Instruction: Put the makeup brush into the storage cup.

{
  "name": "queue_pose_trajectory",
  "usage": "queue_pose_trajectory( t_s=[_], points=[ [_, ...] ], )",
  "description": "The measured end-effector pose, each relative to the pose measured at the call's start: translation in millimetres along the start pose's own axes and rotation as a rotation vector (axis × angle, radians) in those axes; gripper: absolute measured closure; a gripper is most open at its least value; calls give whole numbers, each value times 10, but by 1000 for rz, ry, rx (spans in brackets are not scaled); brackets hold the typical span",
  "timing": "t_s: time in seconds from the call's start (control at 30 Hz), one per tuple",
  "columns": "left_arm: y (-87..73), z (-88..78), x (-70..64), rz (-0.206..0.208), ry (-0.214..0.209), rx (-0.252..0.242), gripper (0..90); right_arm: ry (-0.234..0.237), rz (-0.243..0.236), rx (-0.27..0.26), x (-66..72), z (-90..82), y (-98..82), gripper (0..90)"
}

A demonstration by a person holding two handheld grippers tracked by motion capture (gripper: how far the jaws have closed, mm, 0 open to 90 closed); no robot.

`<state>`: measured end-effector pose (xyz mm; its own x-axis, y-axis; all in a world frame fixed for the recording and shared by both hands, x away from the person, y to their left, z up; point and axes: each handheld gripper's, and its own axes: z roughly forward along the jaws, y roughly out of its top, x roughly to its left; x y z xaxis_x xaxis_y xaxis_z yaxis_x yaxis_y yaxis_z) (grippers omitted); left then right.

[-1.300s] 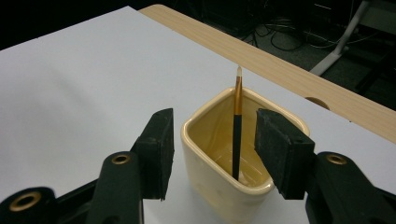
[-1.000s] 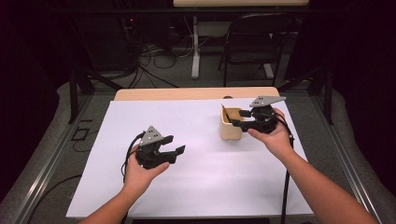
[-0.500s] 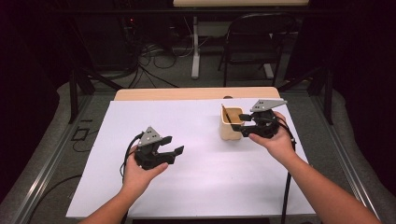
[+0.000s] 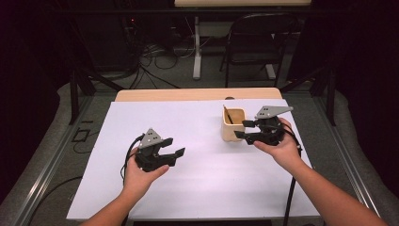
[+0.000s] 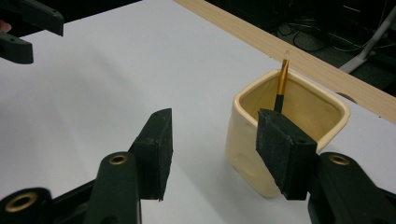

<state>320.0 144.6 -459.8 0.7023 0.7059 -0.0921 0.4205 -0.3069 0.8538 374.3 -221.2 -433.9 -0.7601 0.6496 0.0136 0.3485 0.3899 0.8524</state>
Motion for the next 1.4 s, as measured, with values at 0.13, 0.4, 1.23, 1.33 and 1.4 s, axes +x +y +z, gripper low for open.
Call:
queue_pose_trajectory(
  t_s=[0.13, 0.4, 1.23, 1.33, 1.4],
  points=[
    [-9, -4, 7, -4, 1, -1, 401, 10, -4, 1, 35, -30, -46, 460],
    [-21, -16, 9, -4, 2, 2, 401, 21, -17, 5, 112, -79, -107, 460],
    [-124, -68, 50, -20, 15, 1, 401, 39, -25, 22, 240, -116, -284, 461],
    [-143, -72, 51, -27, 14, -1, 400, 38, -24, 20, 241, -117, -307, 460],
    [-158, -78, 51, -26, 13, 1, 400, 40, -21, 23, 244, -121, -327, 460]
  ],
)
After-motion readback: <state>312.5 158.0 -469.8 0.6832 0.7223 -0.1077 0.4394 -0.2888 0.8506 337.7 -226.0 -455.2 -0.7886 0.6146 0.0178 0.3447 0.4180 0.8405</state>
